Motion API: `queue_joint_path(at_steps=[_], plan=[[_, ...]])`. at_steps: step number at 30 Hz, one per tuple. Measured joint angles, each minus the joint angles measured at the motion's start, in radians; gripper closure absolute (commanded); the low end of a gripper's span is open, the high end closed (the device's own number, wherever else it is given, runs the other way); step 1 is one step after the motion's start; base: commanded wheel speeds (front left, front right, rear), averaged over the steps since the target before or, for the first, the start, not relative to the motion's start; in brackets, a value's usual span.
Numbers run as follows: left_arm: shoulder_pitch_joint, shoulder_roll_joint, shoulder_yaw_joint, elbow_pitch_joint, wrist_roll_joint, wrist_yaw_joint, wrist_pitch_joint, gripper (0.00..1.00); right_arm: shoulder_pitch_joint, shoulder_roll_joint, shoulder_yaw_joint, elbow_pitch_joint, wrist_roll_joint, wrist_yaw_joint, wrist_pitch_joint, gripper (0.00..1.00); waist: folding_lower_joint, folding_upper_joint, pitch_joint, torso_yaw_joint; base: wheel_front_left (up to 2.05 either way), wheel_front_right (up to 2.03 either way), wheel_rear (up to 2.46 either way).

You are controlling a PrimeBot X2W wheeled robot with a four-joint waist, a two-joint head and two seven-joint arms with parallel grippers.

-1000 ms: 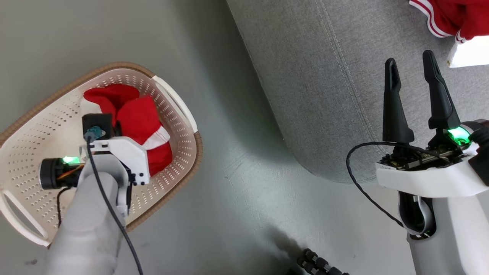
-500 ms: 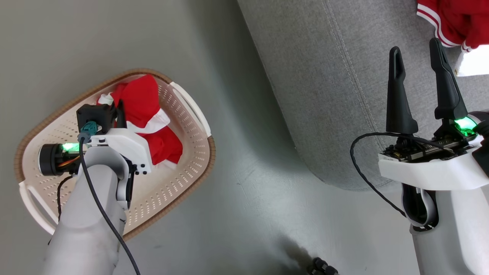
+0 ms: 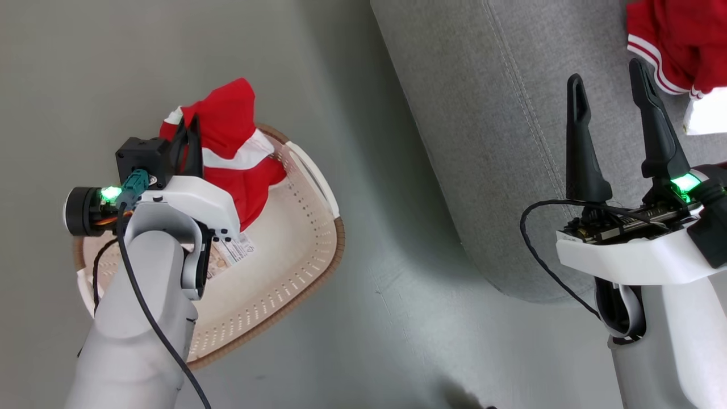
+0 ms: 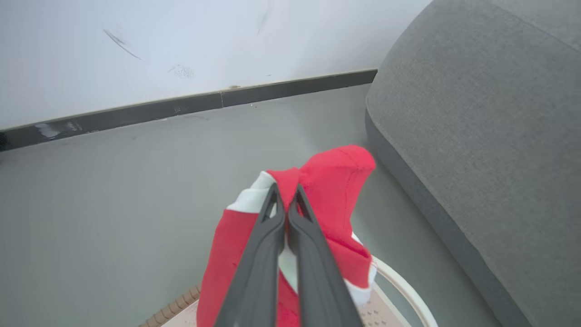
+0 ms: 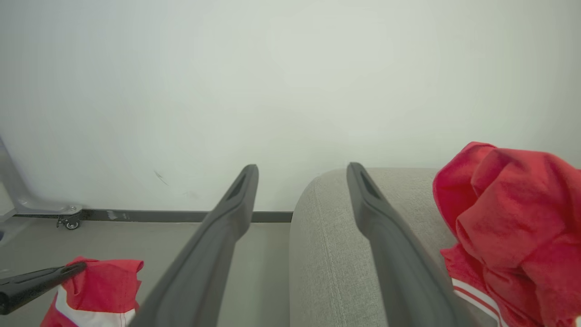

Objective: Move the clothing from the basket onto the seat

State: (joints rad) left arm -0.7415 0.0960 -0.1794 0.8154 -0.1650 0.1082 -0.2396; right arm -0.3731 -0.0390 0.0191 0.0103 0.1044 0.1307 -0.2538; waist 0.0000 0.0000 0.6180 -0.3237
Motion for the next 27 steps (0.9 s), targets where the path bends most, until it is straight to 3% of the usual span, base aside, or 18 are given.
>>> queue_joint_path(at_steps=[27], plan=[[0.138, 0.032, 0.048, -0.415, -0.008, -0.031, -0.009, 1.0, -0.021, -0.091, 0.067, 0.07, -0.043, 0.0, 0.0, 0.0, 0.0, 0.0, -0.244, 0.131, 0.0, 0.0, 0.0]])
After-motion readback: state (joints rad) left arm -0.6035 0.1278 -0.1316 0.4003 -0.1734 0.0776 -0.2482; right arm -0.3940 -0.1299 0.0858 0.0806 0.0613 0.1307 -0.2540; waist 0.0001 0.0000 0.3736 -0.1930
